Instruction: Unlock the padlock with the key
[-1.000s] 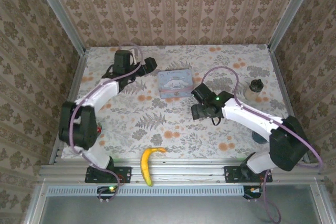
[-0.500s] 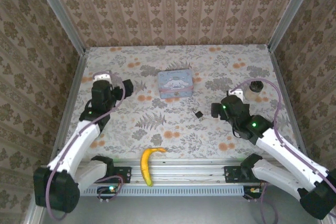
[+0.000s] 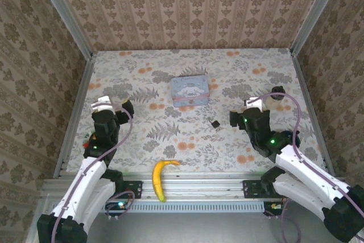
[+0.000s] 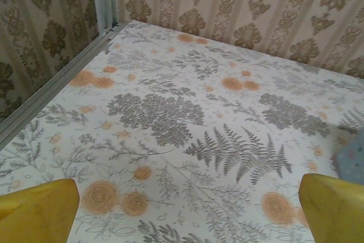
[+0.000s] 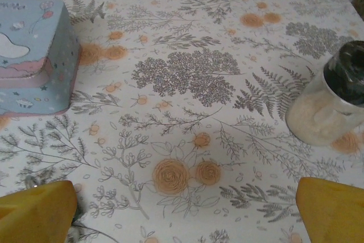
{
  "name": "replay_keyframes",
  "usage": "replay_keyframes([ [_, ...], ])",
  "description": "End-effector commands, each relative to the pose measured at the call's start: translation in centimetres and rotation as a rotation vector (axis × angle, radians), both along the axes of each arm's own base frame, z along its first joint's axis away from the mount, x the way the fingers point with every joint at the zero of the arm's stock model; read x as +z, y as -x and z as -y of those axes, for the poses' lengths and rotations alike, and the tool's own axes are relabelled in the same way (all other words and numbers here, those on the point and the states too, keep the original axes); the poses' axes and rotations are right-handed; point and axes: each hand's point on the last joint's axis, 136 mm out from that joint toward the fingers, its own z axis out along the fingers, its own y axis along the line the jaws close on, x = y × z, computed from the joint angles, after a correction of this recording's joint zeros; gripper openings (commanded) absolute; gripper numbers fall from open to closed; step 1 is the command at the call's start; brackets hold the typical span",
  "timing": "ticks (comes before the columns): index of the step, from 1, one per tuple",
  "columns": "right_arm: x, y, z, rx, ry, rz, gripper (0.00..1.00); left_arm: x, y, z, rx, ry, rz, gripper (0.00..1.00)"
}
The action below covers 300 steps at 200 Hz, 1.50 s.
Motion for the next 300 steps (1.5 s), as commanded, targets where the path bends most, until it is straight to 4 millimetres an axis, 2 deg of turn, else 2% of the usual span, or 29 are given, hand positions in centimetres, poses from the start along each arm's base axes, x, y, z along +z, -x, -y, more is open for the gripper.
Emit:
replay_keyframes([
  [1, 2.0, -1.8, 0.6, -0.031, 0.066, 0.124, 1.00, -0.1, -0.1, -1.7, 0.071, -0.057, 0.042, 1.00],
  [63, 2.0, -4.1, 1.6, -0.041, 0.047, 0.150, 1.00, -2.1, -1.5, -3.0, 0.075, -0.099, 0.034, 1.00],
  [105, 1.7, -4.7, 3.1, -0.057, 0.015, 0.179, 1.00, -2.3, -2.9, -3.1, -0.001, -0.099, 0.043, 1.00],
  [155, 1.4, -4.9, 5.1, -0.096, -0.011, 0.202, 1.00, -4.9, -3.8, -4.4, -0.039, -0.142, -0.005, 1.00],
  [222, 0.7, -4.6, 5.9, -0.100, -0.037, 0.232, 1.00, -5.7, -5.1, -2.0, -0.204, -0.137, 0.060, 1.00],
  [300, 0.4, -4.8, 6.2, -0.096, -0.047, 0.256, 1.00, -5.5, -6.5, -1.7, -0.229, -0.164, 0.128, 1.00],
])
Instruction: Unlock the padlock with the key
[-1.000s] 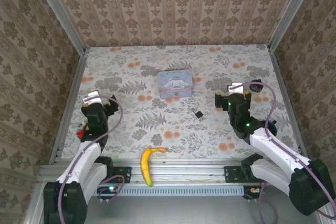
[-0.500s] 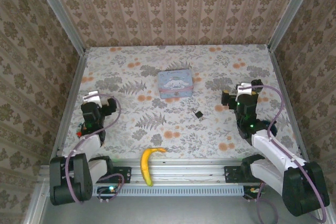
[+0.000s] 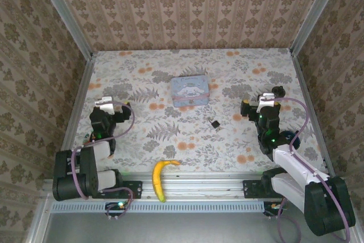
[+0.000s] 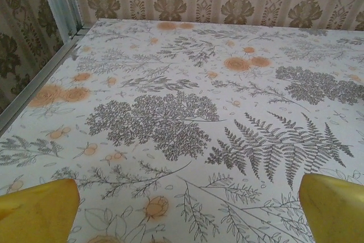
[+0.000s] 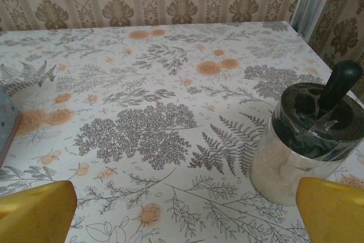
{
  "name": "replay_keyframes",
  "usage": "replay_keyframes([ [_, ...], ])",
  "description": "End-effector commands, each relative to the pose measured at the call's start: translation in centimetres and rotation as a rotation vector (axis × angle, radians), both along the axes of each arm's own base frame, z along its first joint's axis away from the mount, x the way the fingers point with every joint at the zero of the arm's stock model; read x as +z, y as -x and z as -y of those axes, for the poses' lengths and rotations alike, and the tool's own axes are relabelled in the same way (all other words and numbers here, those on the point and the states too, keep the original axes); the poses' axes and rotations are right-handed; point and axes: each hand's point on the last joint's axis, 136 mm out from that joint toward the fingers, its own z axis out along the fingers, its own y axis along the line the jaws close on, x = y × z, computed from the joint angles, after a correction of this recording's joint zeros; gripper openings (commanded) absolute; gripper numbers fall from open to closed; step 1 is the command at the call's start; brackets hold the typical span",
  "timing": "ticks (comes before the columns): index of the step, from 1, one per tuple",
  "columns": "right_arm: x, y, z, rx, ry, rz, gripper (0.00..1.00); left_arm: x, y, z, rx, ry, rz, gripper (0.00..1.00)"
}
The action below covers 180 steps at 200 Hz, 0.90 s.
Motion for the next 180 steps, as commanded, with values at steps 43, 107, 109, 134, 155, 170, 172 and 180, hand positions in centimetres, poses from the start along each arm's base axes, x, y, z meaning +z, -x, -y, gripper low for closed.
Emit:
replay_keyframes([
  [43, 0.6, -0.6, -0.1, 0.013, -0.007, 0.046, 1.00, 0.6, -1.2, 0.6, -0.058, -0.041, 0.103, 1.00],
  [107, 0.6, -0.6, 0.0, 0.019, 0.007, 0.054, 1.00, 0.3, -1.4, 0.5, -0.059, -0.039, 0.098, 1.00],
  [109, 0.6, -0.6, 0.0, 0.018, 0.008, 0.055, 1.00, 0.3, -1.4, 0.4, -0.058, -0.039, 0.097, 1.00],
  [134, 0.5, -0.7, 0.1, 0.020, 0.008, 0.062, 1.00, 0.7, -1.2, 0.2, -0.048, -0.030, 0.100, 1.00],
  [155, 0.6, -1.0, -0.1, 0.039, 0.013, 0.074, 1.00, 0.7, -1.5, 0.1, -0.043, -0.033, 0.069, 1.00],
  [170, 0.6, -1.4, -0.3, 0.052, 0.020, 0.090, 1.00, 0.2, -2.1, 0.4, -0.065, -0.033, 0.059, 1.00],
  [172, 0.6, -1.4, -0.2, 0.051, 0.021, 0.091, 1.00, 0.1, -2.2, 0.4, -0.068, -0.030, 0.058, 1.00],
  [180, 0.6, -1.7, -0.2, 0.050, 0.022, 0.102, 1.00, -0.3, -2.4, 0.5, -0.074, -0.030, 0.055, 1.00],
])
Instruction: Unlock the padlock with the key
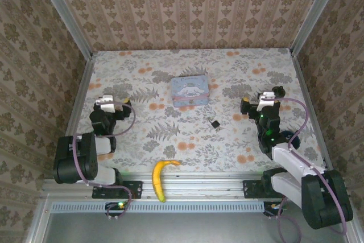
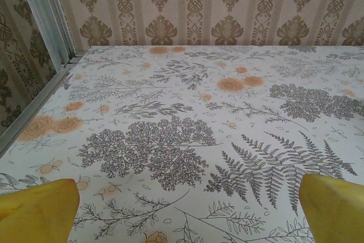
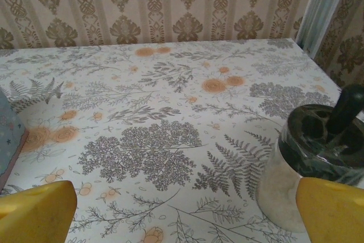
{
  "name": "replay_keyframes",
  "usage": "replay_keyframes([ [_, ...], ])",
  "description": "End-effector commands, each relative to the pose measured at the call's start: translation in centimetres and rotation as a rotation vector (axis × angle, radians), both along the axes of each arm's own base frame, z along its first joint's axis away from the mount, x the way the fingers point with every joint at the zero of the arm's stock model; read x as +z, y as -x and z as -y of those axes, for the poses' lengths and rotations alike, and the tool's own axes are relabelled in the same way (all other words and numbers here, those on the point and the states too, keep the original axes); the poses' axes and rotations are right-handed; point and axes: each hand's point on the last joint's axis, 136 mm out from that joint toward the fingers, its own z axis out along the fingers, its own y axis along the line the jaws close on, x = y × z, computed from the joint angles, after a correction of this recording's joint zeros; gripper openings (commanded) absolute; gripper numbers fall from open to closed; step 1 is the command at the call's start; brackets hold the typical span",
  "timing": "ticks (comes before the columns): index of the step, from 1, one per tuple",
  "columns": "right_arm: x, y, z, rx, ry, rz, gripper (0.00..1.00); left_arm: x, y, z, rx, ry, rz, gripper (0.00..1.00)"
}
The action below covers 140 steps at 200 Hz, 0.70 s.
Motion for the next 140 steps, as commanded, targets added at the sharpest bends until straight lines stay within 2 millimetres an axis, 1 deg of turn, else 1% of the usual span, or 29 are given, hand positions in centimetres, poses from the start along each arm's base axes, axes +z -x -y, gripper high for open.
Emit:
replay_keyframes([
  [1, 0.5, -0.6, -0.1, 0.023, 0.016, 0.055, 1.00, -0.7, -0.9, 0.2, -0.031, -0.009, -0.018, 1.00],
  [23, 0.0, -1.1, -0.2, 0.043, 0.016, 0.066, 1.00, -1.9, -1.4, 0.4, -0.043, -0.007, -0.036, 1.00],
  [51, -0.5, -1.8, -0.1, 0.055, 0.021, 0.075, 1.00, -2.4, -2.3, 0.9, -0.057, -0.029, -0.088, 1.00],
  [72, -0.8, -2.3, 0.1, 0.055, 0.019, 0.079, 1.00, -2.7, -3.0, 1.2, -0.021, -0.080, -0.130, 1.00],
  [114, -2.1, -3.0, 0.8, 0.050, -0.017, 0.060, 1.00, -2.7, -3.0, 1.2, -0.018, -0.084, -0.133, 1.00],
  [130, -2.6, -3.1, 0.9, 0.055, -0.025, 0.055, 1.00, -2.6, -2.9, 2.1, -0.077, -0.084, -0.121, 1.00],
  [135, -2.5, -3.2, 0.9, 0.059, -0.028, 0.063, 1.00, -2.6, -2.8, 2.4, -0.093, -0.084, -0.118, 1.00],
  [137, -3.2, -3.2, 0.9, 0.059, -0.030, 0.046, 1.00, -2.6, -2.7, 2.4, -0.098, -0.083, -0.117, 1.00],
  [140, -3.5, -3.3, 0.9, 0.059, -0.031, 0.039, 1.00, -2.5, -2.8, 2.4, -0.101, -0.082, -0.115, 1.00],
])
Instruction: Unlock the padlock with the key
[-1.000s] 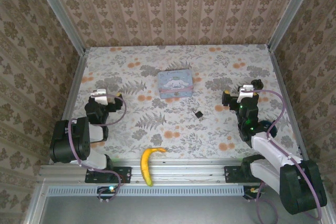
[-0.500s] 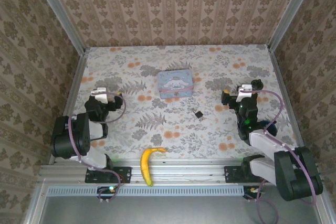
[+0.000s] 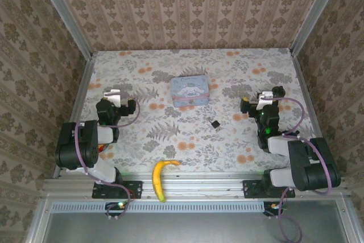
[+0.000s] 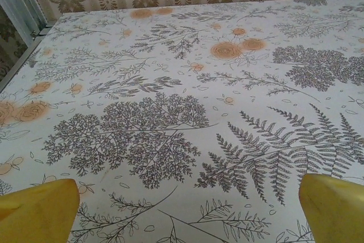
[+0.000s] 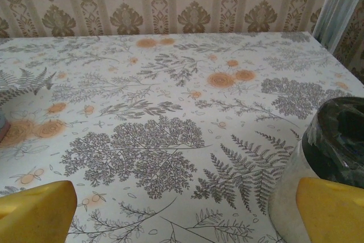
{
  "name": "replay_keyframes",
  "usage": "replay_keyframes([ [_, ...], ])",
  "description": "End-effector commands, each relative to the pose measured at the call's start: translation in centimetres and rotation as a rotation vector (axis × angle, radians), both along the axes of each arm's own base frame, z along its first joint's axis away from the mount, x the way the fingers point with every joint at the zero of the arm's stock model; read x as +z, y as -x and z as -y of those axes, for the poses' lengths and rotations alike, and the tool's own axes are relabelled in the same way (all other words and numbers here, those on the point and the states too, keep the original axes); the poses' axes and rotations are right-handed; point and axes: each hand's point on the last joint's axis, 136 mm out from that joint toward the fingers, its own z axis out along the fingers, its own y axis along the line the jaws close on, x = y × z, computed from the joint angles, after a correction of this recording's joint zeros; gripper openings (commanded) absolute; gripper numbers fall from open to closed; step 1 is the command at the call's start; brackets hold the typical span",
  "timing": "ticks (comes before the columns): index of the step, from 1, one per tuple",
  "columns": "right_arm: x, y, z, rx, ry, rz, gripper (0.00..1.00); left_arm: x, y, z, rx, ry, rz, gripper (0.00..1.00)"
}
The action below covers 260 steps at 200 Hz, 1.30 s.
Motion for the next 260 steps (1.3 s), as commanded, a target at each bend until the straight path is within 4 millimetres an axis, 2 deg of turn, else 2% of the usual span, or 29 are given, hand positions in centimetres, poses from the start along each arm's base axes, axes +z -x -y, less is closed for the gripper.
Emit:
replay_keyframes([
  [1, 0.3, -0.7, -0.2, 0.025, -0.022, 0.043, 1.00, 0.4, 0.1, 0.8, -0.066, -0.017, 0.015, 1.00],
  [27, -1.1, -1.4, -0.1, 0.032, -0.036, 0.024, 1.00, 0.4, 0.2, 0.8, -0.071, -0.013, 0.013, 1.00],
  [42, -1.2, -1.9, -0.2, 0.042, -0.042, 0.001, 1.00, 0.4, 0.2, 0.9, -0.072, -0.014, 0.013, 1.00],
  [63, -1.9, -3.5, -0.3, 0.050, -0.048, -0.090, 1.00, 0.4, 0.1, 0.9, -0.071, -0.015, 0.014, 1.00],
  [72, -2.1, -3.6, -1.0, 0.085, -0.043, -0.109, 1.00, 0.4, 0.1, 0.8, -0.070, -0.015, 0.015, 1.00],
  [96, -2.1, -3.6, -1.1, 0.098, -0.044, -0.110, 1.00, 0.4, 0.1, 0.8, -0.070, -0.016, 0.014, 1.00],
  [123, -1.9, -3.0, -3.2, 0.251, -0.054, -0.082, 1.00, 0.4, 0.1, 0.8, -0.069, -0.017, 0.016, 1.00],
  [137, -1.8, -2.9, -3.6, 0.279, -0.057, -0.075, 1.00, 0.4, 0.1, 0.8, -0.069, -0.017, 0.017, 1.00],
  [151, -1.8, -3.2, -2.7, 0.225, -0.059, -0.082, 1.00, 0.5, 0.1, 0.8, -0.070, -0.016, 0.016, 1.00],
  [162, -2.1, -3.5, -0.5, 0.079, -0.065, -0.101, 1.00, 0.4, 0.1, 0.8, -0.069, -0.017, 0.015, 1.00],
  [260, -2.1, -3.5, -0.6, 0.065, -0.043, -0.101, 1.00, 0.4, 0.1, 0.8, -0.069, -0.017, 0.016, 1.00],
])
